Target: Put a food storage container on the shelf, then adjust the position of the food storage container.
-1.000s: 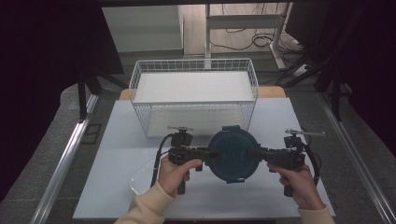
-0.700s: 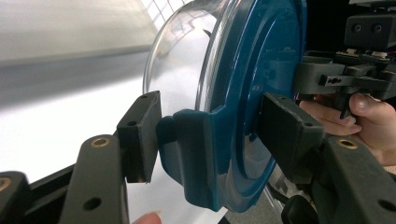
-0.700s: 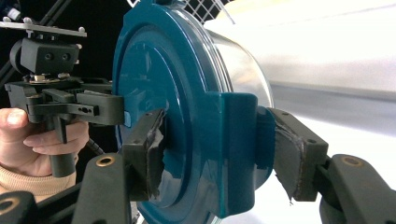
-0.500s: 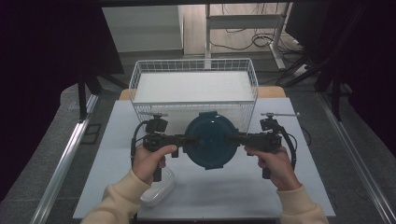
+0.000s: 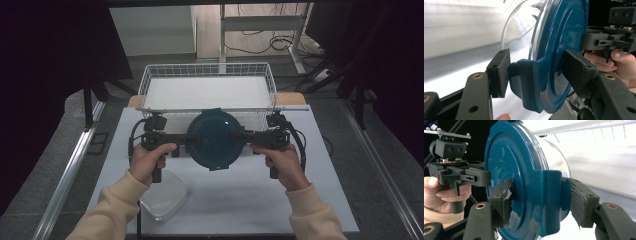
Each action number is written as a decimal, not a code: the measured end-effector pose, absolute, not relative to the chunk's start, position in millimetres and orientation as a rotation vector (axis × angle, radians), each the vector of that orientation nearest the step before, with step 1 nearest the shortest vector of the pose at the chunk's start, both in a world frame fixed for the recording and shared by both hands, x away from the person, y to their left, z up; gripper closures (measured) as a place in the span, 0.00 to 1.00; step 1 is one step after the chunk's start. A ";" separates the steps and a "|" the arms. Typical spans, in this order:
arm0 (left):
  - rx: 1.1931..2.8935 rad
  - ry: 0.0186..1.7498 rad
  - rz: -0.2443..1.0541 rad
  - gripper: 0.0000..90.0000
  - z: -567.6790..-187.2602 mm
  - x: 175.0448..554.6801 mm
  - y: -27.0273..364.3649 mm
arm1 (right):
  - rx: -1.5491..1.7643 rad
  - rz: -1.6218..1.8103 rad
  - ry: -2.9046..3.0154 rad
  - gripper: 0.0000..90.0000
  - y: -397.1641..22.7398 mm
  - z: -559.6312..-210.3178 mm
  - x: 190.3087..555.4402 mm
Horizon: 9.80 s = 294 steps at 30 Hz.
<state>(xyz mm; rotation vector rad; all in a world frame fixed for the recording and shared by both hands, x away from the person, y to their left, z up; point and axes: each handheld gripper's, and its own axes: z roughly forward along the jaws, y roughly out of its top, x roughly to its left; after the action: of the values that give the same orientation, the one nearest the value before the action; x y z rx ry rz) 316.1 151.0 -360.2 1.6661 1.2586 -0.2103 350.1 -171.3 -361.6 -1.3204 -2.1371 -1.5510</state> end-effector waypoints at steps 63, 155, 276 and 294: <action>1.720 1.203 -0.229 0.44 -280.1 452.0 181.3 | -1.369 -1.562 -2.150 0.45 -140.5 -278.9 466.5; 1.787 1.064 0.229 0.27 -348.6 320.2 203.5 | -1.289 -1.691 -2.614 0.15 -185.7 -333.7 363.6; 2.207 1.067 -0.048 1.00 -502.5 222.3 189.2 | -1.419 -1.464 -2.532 0.24 -222.7 -448.0 296.8; 2.007 1.200 0.074 1.00 -478.9 223.4 247.8 | -1.435 -1.474 -2.522 0.24 -226.3 -447.9 298.0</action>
<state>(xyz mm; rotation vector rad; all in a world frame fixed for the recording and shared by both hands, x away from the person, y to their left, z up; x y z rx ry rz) 223.4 247.8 -478.9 2.0066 1.1996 0.0740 298.0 -226.3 -447.9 -1.4349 -2.5219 -1.4740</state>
